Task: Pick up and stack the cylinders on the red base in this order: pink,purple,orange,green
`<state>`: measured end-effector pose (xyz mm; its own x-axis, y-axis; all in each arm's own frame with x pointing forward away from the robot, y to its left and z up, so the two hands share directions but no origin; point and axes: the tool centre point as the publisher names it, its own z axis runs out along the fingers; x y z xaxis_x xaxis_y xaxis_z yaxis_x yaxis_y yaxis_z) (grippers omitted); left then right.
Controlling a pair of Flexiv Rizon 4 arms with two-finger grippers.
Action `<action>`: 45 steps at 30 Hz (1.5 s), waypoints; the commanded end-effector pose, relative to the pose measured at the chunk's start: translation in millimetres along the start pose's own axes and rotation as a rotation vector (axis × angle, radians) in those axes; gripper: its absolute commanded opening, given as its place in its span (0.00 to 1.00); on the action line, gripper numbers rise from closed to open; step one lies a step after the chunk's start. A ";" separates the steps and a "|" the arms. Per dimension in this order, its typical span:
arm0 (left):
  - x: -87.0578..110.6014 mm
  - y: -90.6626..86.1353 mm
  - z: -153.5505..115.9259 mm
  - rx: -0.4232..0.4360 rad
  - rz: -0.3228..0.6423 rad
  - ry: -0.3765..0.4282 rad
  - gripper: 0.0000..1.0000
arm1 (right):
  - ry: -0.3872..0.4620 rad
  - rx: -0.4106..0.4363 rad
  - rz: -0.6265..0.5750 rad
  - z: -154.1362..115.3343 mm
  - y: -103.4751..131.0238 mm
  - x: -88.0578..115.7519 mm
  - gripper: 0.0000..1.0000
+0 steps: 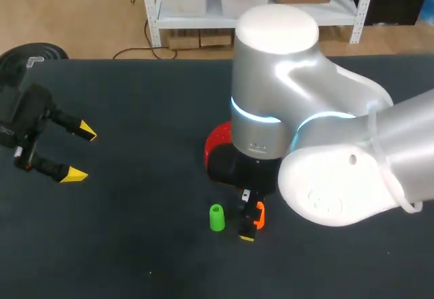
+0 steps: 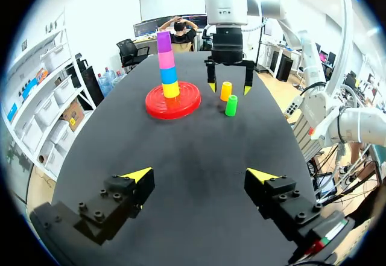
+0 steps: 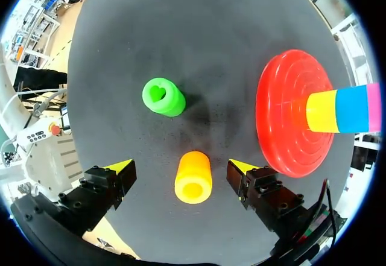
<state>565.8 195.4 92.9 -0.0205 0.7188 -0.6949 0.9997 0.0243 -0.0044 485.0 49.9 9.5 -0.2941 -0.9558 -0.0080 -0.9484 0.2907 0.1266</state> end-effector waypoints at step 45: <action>1.2 0.2 0.3 -0.001 0.002 -0.003 1.00 | -0.005 0.002 -0.007 -3.6 -1.8 -3.2 0.00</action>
<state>565.8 195.4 92.9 -0.0205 0.7188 -0.6949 0.9997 0.0243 -0.0044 488.7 54.5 11.0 -0.2876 -0.9577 -0.0099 -0.9505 0.2841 0.1261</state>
